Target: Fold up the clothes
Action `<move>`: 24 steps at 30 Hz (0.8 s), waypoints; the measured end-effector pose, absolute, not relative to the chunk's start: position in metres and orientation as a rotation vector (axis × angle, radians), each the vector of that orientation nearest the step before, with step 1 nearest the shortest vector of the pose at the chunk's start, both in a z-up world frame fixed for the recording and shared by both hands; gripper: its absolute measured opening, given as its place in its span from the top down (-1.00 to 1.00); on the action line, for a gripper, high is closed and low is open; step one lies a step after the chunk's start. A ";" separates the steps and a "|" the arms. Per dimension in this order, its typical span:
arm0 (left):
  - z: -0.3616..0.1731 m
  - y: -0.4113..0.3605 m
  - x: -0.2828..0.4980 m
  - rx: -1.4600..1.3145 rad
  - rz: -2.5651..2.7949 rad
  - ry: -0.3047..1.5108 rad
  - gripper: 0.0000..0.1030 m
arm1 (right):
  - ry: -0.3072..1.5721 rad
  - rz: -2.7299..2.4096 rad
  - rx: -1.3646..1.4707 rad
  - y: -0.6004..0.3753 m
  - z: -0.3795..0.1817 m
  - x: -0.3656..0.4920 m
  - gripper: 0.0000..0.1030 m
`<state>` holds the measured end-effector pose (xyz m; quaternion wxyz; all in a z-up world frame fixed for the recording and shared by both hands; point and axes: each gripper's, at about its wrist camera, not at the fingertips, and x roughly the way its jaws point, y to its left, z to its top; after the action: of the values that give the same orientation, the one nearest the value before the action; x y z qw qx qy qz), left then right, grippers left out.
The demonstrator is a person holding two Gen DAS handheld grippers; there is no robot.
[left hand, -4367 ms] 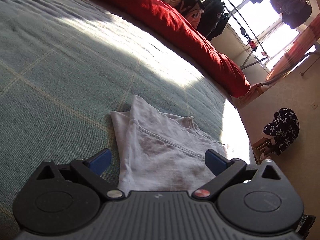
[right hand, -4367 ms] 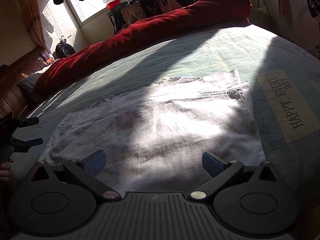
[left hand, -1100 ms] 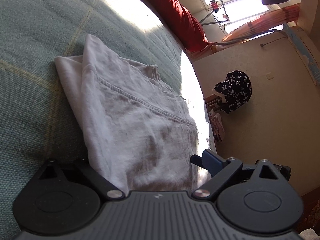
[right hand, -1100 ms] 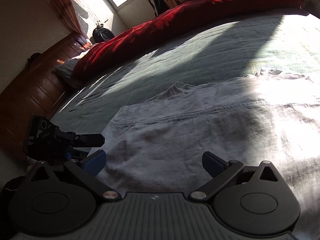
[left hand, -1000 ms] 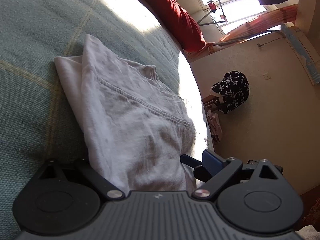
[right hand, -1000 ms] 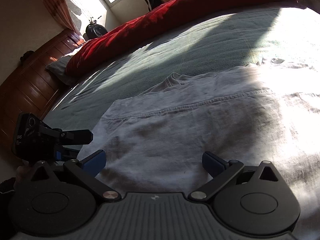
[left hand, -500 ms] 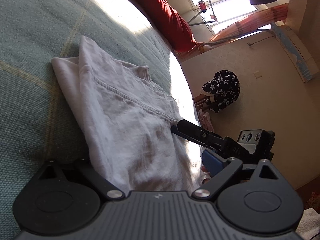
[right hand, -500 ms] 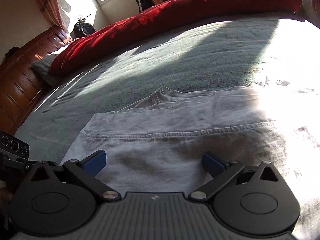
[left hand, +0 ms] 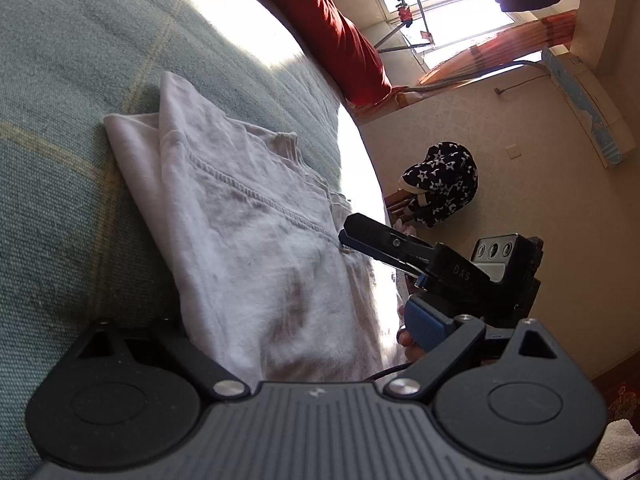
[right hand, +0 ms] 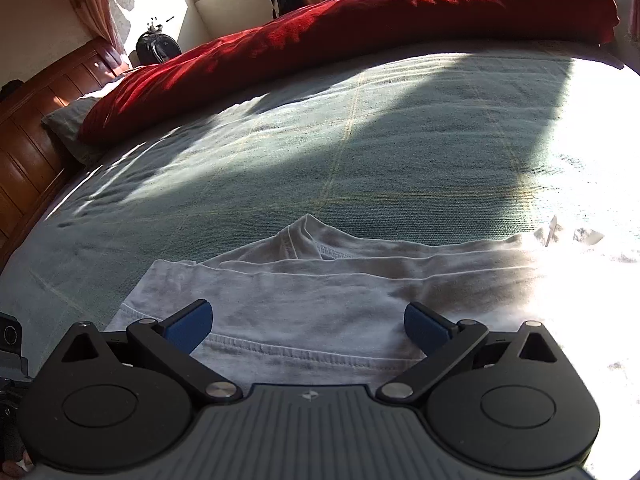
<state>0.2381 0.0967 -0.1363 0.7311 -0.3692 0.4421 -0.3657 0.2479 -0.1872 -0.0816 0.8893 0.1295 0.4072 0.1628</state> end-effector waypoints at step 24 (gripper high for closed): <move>-0.129 0.084 0.234 -0.816 -0.776 1.014 -0.90 | 0.900 0.414 0.436 -0.236 -0.082 0.108 -1.00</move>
<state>0.2339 0.0836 -0.1287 0.7265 -0.3700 0.4598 -0.3520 0.1083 -0.2364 -0.0824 0.8572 0.2076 0.4281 0.1970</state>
